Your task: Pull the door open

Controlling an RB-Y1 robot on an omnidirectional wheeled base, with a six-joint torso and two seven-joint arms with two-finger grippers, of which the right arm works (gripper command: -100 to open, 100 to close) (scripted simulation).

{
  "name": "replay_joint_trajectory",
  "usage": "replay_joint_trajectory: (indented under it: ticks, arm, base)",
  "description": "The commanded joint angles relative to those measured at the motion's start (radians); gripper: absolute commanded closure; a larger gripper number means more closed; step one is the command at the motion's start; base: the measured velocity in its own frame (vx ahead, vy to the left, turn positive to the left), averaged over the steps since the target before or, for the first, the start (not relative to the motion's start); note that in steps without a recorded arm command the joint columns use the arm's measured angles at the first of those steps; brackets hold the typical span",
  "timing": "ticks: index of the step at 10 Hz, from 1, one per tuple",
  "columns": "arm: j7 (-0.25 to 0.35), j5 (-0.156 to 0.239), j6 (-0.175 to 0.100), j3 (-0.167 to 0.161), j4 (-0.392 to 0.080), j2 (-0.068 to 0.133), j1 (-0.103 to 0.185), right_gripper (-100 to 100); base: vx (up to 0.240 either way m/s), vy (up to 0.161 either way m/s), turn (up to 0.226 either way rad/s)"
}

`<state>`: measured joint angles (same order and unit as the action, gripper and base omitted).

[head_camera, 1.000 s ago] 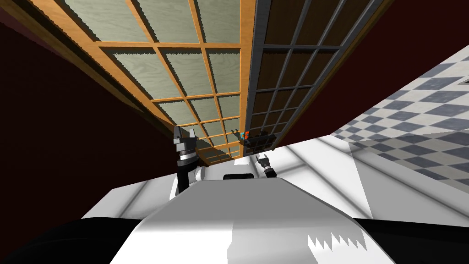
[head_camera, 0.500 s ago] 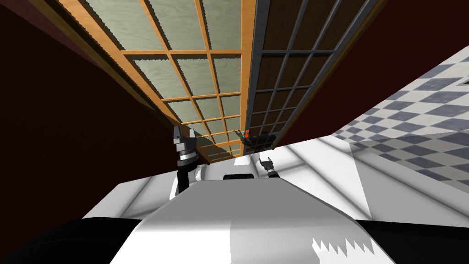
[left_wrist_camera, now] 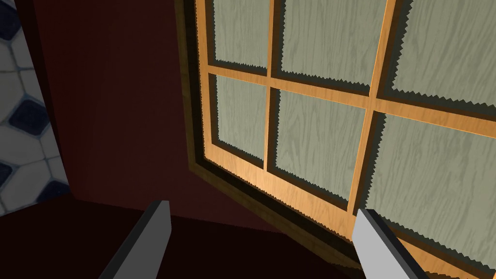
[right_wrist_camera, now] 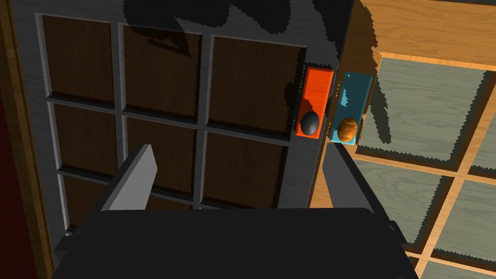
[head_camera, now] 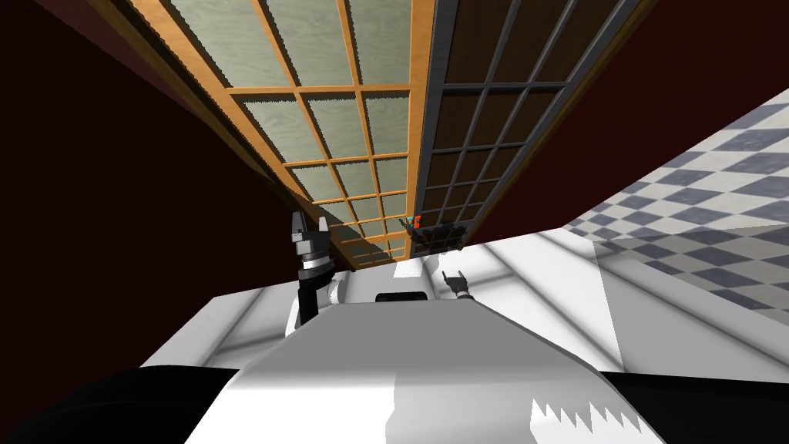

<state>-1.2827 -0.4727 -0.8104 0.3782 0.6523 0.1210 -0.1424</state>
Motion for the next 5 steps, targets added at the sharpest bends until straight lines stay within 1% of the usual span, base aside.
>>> replay_joint_trajectory:
  ticks: [1, 2, 4, 5]
  arm:
    - [-0.017, 0.012, -0.006, 0.013, -0.028, 0.002, 0.004, -100]
    - [-0.029, 0.023, -0.004, 0.024, -0.044, 0.005, 0.002, -100]
    - [-0.069, 0.062, 0.000, 0.059, -0.095, 0.007, 0.009, -100]
    - [-0.069, 0.062, 0.000, 0.059, -0.095, 0.007, 0.009, -100]
  base:
    - [-0.078, -0.011, 0.019]
    - [-0.063, -0.008, 0.041]
    - [-0.069, -0.021, 0.126]
    - [-0.050, -0.034, 0.049]
